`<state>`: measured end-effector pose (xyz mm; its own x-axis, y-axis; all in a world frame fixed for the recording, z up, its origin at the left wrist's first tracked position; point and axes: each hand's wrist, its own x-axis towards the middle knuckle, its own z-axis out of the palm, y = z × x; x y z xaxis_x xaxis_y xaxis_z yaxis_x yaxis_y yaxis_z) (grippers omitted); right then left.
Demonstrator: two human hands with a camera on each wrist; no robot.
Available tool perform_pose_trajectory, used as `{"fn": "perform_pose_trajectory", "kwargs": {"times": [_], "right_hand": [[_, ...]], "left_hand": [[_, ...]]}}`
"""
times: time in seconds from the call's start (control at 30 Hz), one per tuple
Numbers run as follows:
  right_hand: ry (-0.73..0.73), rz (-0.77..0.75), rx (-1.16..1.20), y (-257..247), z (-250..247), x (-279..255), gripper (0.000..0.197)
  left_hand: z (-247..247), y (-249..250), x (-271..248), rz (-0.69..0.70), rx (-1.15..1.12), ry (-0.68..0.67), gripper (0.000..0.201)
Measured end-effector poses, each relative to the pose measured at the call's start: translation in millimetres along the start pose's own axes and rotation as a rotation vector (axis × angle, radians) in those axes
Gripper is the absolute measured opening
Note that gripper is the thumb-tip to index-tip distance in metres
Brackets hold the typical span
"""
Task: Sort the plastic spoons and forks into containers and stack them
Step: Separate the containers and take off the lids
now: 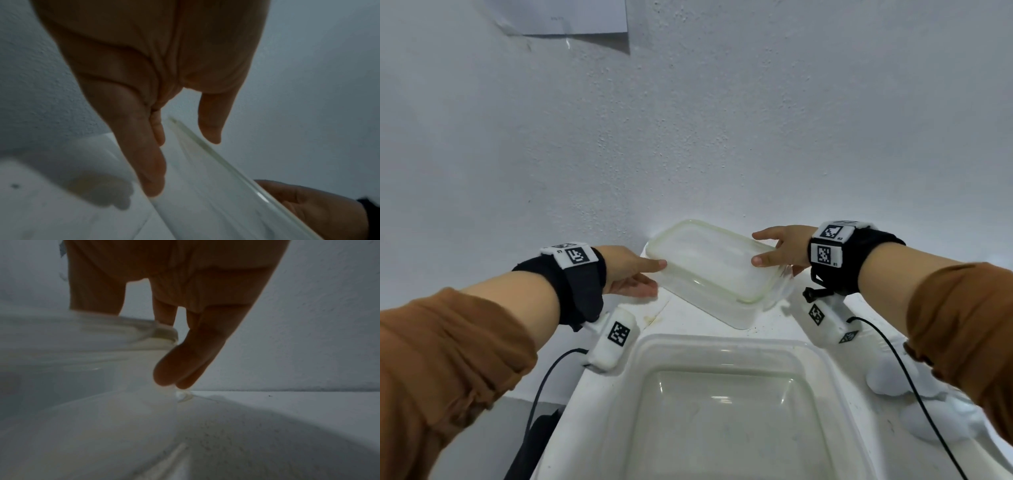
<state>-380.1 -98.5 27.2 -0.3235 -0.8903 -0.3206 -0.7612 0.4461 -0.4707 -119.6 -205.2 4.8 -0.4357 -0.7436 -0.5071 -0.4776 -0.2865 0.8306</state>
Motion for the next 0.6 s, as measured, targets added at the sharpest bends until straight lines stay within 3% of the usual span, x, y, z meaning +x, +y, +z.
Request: {"fn": "perform_pose_trajectory", "kwargs": {"times": [0.07, 0.27, 0.6], "right_hand": [[-0.04, -0.016, 0.015, -2, 1, 3, 0.068], [-0.048, -0.109, 0.137, -5, -1, 9, 0.026], [-0.185, -0.134, 0.194, -18, 8, 35, 0.023]], "left_hand": [[6, 1, -1, -0.009, -0.004, -0.016, 0.032], [7, 3, 7, 0.063, -0.056, 0.112, 0.022], [6, -2, 14, 0.058, -0.119, 0.093, 0.026]]}}
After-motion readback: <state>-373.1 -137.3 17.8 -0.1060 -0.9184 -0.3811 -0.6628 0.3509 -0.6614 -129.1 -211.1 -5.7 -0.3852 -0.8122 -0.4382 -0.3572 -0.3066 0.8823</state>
